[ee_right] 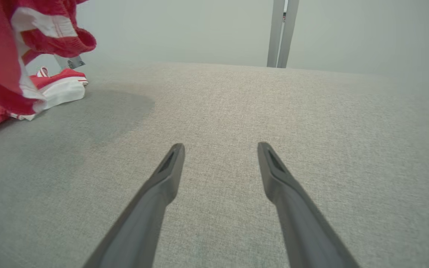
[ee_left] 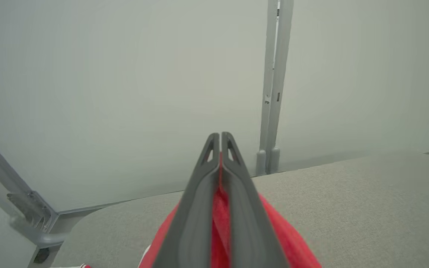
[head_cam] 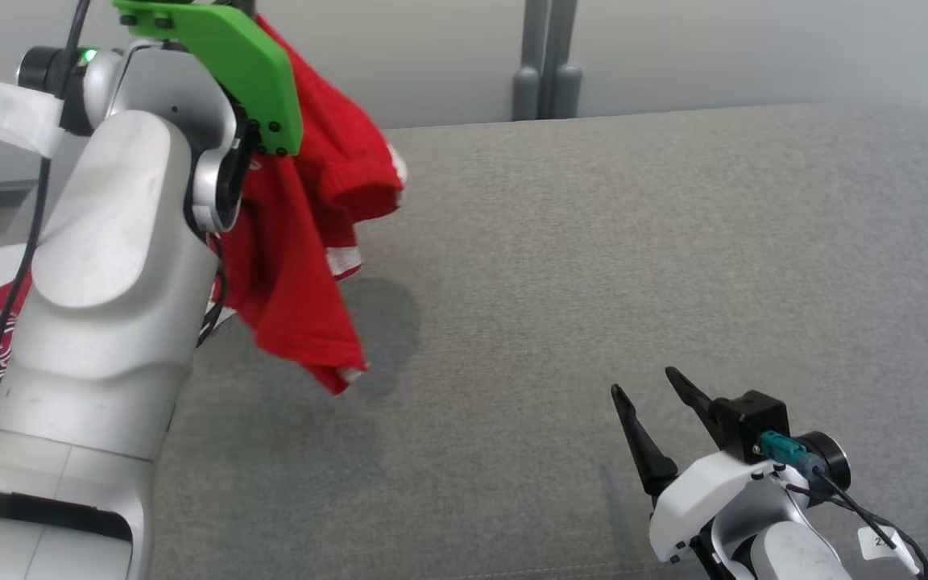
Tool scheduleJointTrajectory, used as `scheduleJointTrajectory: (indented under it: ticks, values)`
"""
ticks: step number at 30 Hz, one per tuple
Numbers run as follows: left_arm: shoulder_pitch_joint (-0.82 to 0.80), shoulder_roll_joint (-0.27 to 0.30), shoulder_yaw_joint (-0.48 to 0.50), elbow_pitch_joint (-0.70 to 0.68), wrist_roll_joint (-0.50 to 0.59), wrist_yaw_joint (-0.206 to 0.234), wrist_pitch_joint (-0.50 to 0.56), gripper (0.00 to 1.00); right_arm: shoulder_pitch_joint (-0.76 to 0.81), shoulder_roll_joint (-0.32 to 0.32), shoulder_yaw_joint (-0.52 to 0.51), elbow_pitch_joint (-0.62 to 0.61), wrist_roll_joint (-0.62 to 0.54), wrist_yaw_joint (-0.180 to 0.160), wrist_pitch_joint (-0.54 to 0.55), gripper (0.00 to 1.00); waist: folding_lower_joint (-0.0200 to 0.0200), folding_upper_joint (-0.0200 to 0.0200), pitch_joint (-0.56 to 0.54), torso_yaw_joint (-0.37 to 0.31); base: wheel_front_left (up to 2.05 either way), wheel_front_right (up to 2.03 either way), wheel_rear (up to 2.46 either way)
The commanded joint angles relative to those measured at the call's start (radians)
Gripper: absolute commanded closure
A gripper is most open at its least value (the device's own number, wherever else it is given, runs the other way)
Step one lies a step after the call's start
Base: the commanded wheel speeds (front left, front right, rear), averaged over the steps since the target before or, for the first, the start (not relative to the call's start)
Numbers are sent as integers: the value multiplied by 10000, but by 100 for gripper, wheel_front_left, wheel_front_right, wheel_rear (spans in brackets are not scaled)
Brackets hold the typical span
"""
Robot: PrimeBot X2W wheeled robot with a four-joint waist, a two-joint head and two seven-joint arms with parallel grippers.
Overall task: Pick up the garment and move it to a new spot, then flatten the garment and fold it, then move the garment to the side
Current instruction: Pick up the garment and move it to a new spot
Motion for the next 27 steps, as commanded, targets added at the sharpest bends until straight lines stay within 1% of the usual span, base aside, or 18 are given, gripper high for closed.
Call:
scheduleJointTrajectory:
  ticks: [1,2,5,9,14,17,22,27]
  values:
    - [-143,-5,-6,-42,-40,-35,-91,100,-35,-32,21,22,29,-3,-73,0,0,-1,-71,-1102,0,0,0]
    - [-185,-166,-52,-103,-96,-71,-92,100,-65,-29,-35,33,28,-3,-100,0,0,-1,-8,-1288,0,0,0]
    - [-347,-414,-126,-333,-211,-200,-266,100,-211,-29,-13,51,64,-3,-178,0,0,-1,249,-1897,0,0,0]
    - [-424,-732,-296,-557,-382,-395,-569,100,-370,-28,-167,54,205,-3,-348,0,0,-1,723,-2453,0,0,0]
    - [135,-844,-769,-369,-287,-670,-896,100,-613,-15,-317,156,416,-3,-634,0,0,-1,1338,-2761,0,0,0]
    - [627,-761,-1048,38,-211,-862,-1090,100,-750,-17,-379,267,531,-3,-805,0,0,-1,1625,-2782,0,0,0]
    - [1334,-441,-1296,977,68,-712,-1544,100,-970,-18,-379,494,713,-3,-1037,0,0,-1,1935,-2664,0,0,0]
    - [1382,1,-1465,1832,600,-230,-2237,100,-1188,-20,-332,727,781,-3,-1179,0,0,-1,2004,-2487,0,0,0]
